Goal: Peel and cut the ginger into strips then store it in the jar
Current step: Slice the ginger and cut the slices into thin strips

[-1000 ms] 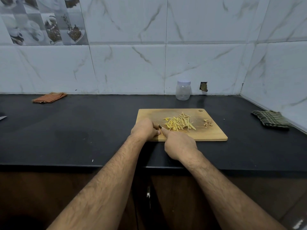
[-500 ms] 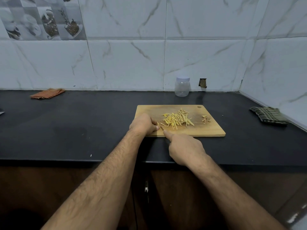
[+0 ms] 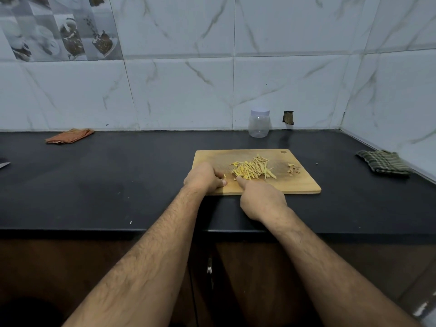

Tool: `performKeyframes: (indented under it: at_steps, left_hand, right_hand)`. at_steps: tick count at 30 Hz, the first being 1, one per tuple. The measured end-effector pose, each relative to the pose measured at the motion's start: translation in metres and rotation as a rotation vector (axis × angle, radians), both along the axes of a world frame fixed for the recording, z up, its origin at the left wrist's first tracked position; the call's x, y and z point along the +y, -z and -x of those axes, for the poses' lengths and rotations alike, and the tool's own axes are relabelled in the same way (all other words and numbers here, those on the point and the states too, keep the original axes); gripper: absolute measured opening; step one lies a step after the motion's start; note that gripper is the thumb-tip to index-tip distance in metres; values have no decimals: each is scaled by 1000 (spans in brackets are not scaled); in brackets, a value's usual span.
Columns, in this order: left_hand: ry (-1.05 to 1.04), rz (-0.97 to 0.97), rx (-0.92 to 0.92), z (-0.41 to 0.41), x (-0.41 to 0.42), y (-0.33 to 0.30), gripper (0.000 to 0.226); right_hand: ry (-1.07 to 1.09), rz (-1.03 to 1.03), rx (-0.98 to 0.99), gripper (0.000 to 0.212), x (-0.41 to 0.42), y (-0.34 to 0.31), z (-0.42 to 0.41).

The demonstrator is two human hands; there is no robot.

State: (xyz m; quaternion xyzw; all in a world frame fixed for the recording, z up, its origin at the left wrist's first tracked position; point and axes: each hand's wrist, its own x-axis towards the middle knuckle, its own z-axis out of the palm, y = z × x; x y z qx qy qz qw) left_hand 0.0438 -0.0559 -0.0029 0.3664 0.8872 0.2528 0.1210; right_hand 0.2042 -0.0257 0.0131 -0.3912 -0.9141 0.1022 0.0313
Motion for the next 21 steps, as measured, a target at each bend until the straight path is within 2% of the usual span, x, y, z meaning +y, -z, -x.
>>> performKeyframes:
  at_steps: [12, 21]
  left_hand:
    - [39, 15, 12, -2, -3, -3, 26]
    - [4, 5, 8, -3, -4, -2, 31]
  right_hand:
    - [-42, 27, 111, 65, -2, 7, 14]
    - [13, -30, 46, 70, 2, 4, 14]
